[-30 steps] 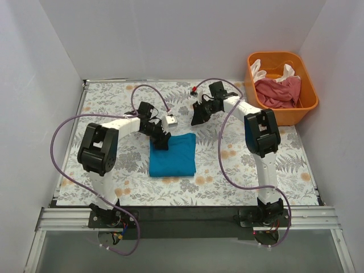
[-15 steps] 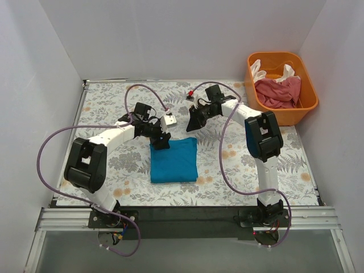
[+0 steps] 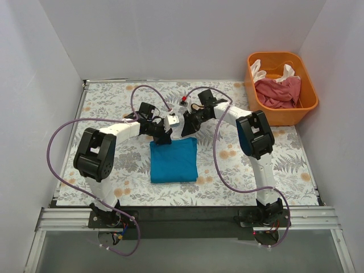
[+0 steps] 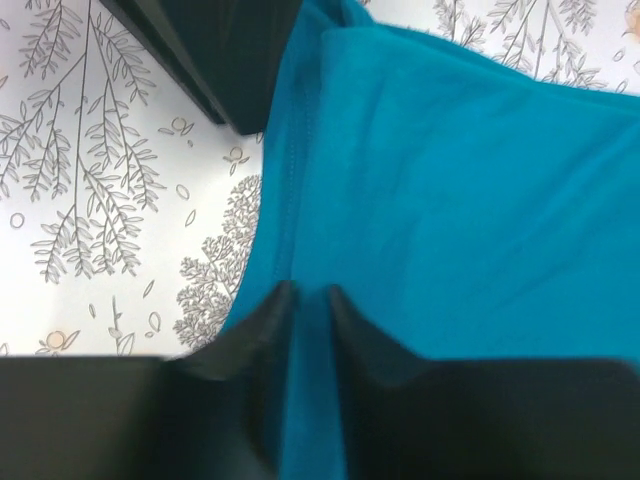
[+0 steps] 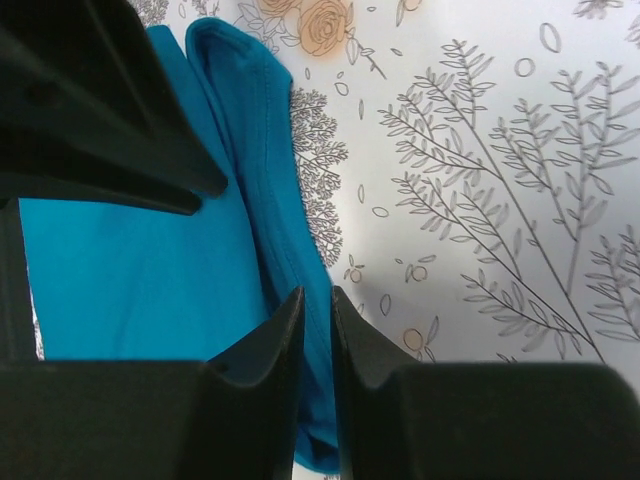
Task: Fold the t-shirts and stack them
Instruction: Fold the tshirt
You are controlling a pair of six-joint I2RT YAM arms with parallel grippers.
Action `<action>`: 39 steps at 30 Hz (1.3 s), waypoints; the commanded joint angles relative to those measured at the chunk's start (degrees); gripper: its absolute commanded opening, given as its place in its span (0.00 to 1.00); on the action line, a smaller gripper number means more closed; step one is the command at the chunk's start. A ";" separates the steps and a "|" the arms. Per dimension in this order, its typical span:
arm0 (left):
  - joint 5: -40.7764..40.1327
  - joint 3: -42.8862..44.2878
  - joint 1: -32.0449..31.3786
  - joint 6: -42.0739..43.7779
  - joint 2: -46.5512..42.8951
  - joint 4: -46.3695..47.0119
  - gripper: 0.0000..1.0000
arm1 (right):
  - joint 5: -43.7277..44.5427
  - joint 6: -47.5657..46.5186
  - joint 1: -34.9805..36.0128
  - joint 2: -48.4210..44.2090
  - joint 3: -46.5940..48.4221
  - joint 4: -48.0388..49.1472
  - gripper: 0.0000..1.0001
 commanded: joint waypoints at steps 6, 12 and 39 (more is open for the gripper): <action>3.94 0.29 -0.58 3.07 -3.32 0.52 0.00 | -2.34 -1.09 1.30 2.28 1.36 0.65 0.21; 3.67 1.08 -0.67 3.60 -3.06 -0.46 0.00 | -2.87 -1.26 1.47 2.90 1.71 0.56 0.20; 6.49 2.66 -2.87 11.33 -9.39 0.86 0.00 | -5.33 -5.83 2.62 3.78 -1.89 -0.84 0.19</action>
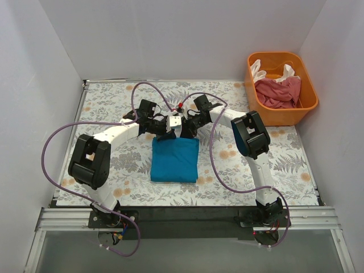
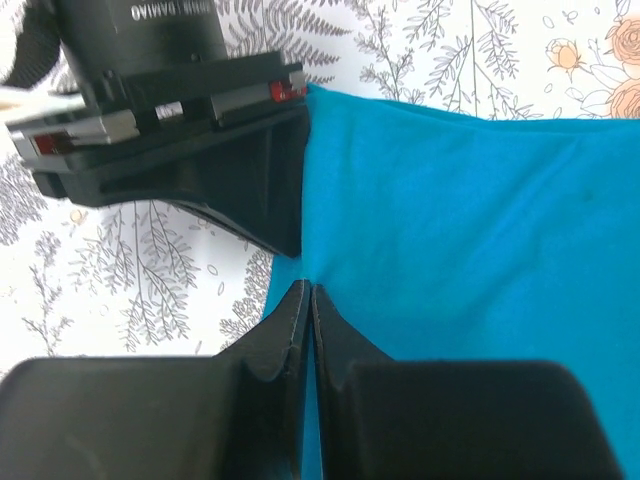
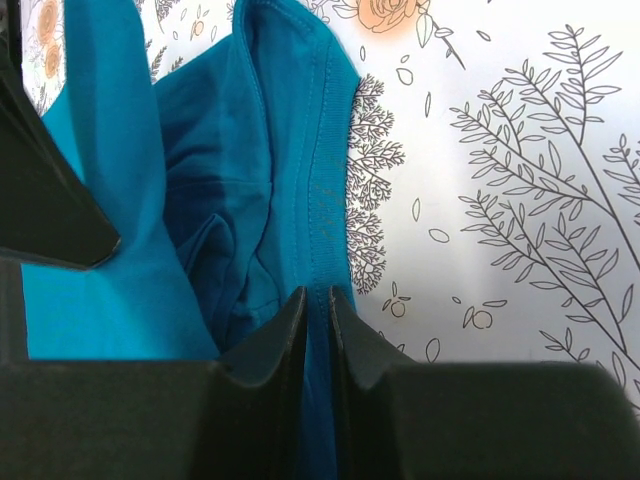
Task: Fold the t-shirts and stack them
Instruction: Fold the tshirt
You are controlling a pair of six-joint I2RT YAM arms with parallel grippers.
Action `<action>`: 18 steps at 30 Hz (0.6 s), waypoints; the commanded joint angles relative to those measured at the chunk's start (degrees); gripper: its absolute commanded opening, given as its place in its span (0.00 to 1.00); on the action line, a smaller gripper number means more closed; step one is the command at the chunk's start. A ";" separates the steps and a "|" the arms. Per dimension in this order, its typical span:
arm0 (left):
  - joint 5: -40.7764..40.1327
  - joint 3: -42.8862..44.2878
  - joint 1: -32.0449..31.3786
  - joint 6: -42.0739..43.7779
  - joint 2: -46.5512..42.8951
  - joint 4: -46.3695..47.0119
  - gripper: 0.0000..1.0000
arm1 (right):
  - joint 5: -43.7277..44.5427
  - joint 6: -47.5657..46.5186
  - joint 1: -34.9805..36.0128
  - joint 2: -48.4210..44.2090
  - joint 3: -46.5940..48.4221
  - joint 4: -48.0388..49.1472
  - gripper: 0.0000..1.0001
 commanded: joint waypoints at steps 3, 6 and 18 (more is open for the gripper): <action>3.65 1.74 -1.01 4.10 -4.86 1.34 0.00 | -1.75 -1.68 0.23 0.89 -1.19 -1.04 0.19; 4.97 0.60 -1.36 6.47 -6.10 1.43 0.00 | -1.84 -1.95 0.23 0.80 -1.63 -1.13 0.19; 4.01 -1.60 -1.72 8.94 -5.93 5.39 0.00 | -2.10 -2.47 0.32 0.63 -2.25 -1.39 0.19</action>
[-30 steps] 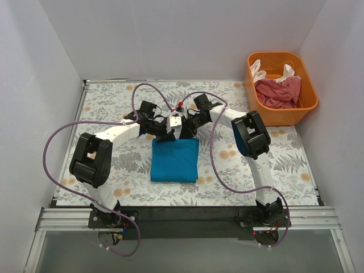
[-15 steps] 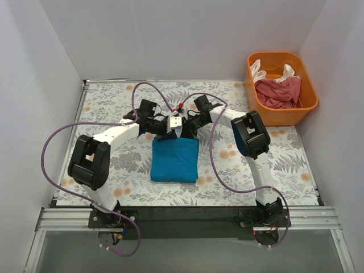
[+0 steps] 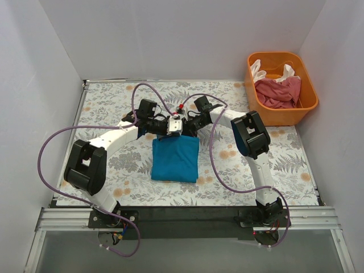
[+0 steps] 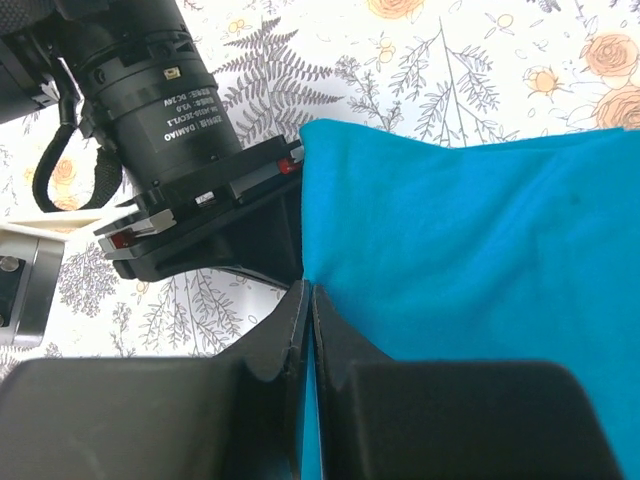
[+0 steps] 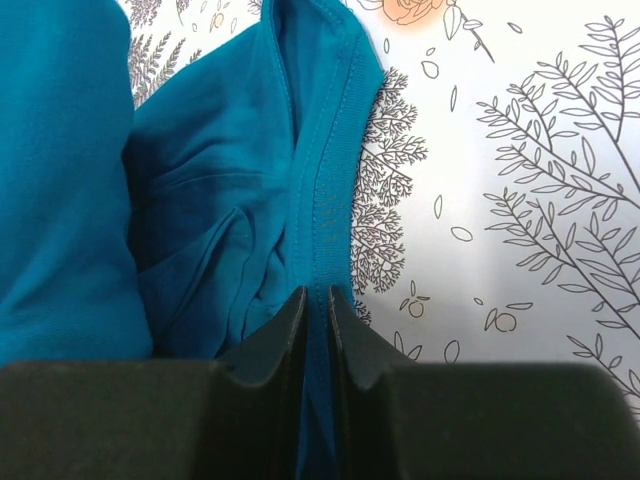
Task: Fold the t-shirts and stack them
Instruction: Fold the tshirt
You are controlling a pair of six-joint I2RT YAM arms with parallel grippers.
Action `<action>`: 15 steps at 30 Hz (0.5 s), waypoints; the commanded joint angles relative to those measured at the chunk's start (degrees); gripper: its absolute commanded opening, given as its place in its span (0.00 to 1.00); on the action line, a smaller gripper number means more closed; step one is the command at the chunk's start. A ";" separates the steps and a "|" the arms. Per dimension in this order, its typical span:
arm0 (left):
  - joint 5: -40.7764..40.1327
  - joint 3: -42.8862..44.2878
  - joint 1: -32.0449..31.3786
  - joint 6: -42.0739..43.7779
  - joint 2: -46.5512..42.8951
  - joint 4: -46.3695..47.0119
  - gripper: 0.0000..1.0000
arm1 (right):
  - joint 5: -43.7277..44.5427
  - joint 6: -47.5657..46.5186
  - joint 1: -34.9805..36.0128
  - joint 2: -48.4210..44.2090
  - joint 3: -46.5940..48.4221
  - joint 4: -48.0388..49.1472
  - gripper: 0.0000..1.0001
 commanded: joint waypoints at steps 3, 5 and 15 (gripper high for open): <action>-1.82 0.06 -0.01 1.03 -0.13 2.59 0.00 | 0.13 -1.38 0.32 0.30 -0.89 -1.65 0.19; -3.23 -0.46 0.08 1.29 0.14 2.85 0.00 | 0.92 -1.64 0.32 -0.31 -0.63 -1.66 0.19; -9.64 -3.01 0.17 1.12 1.63 4.87 0.00 | 7.15 -2.44 0.23 -3.30 1.39 -2.36 0.33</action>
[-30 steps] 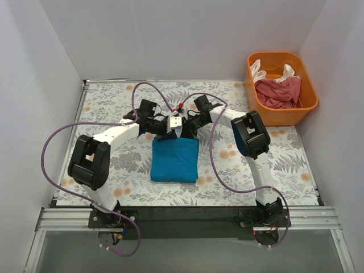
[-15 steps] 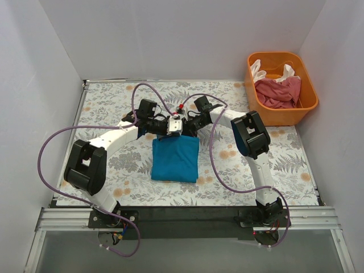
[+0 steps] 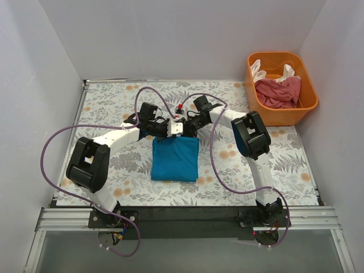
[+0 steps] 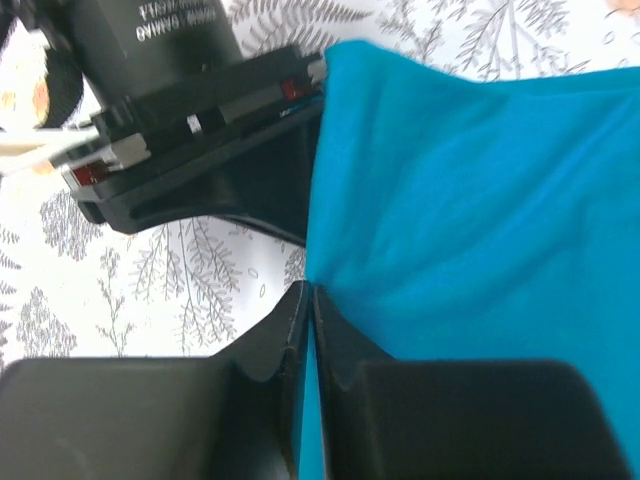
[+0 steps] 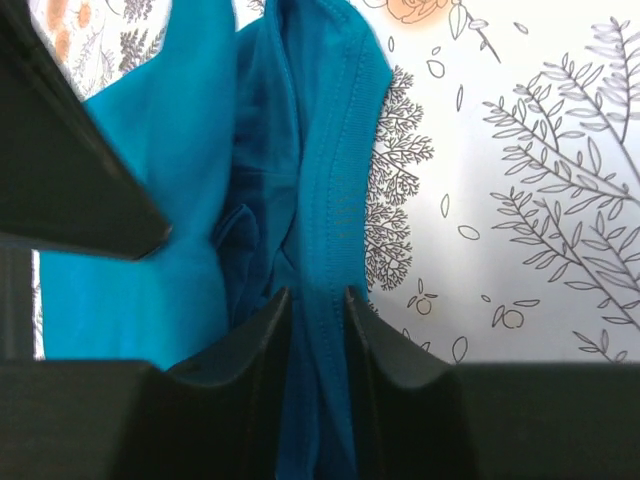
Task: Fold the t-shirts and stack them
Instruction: Fold the tshirt
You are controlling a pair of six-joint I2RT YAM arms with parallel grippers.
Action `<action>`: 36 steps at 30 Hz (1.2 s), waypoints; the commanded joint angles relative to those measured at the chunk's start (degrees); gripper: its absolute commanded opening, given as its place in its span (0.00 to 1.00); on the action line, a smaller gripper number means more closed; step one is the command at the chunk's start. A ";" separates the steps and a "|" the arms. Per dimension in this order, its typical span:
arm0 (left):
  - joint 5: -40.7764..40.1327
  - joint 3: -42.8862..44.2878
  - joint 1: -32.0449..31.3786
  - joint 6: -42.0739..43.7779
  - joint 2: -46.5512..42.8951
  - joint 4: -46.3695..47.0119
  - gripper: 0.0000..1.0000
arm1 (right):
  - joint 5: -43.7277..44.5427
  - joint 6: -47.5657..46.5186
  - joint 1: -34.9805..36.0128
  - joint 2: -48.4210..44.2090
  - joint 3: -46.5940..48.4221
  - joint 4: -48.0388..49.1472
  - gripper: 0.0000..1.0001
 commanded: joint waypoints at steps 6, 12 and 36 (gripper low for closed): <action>-3.55 0.40 0.43 -4.72 -5.58 2.38 0.33 | 12.32 -2.28 0.21 -4.47 7.65 -3.02 0.48; -3.29 2.07 1.57 -23.77 -11.56 -3.23 0.36 | 20.93 -3.25 -0.66 -7.37 14.06 -3.90 0.76; 19.02 -3.56 9.83 -81.56 1.45 3.09 0.63 | -2.08 23.73 -3.04 -15.90 -14.15 7.96 0.47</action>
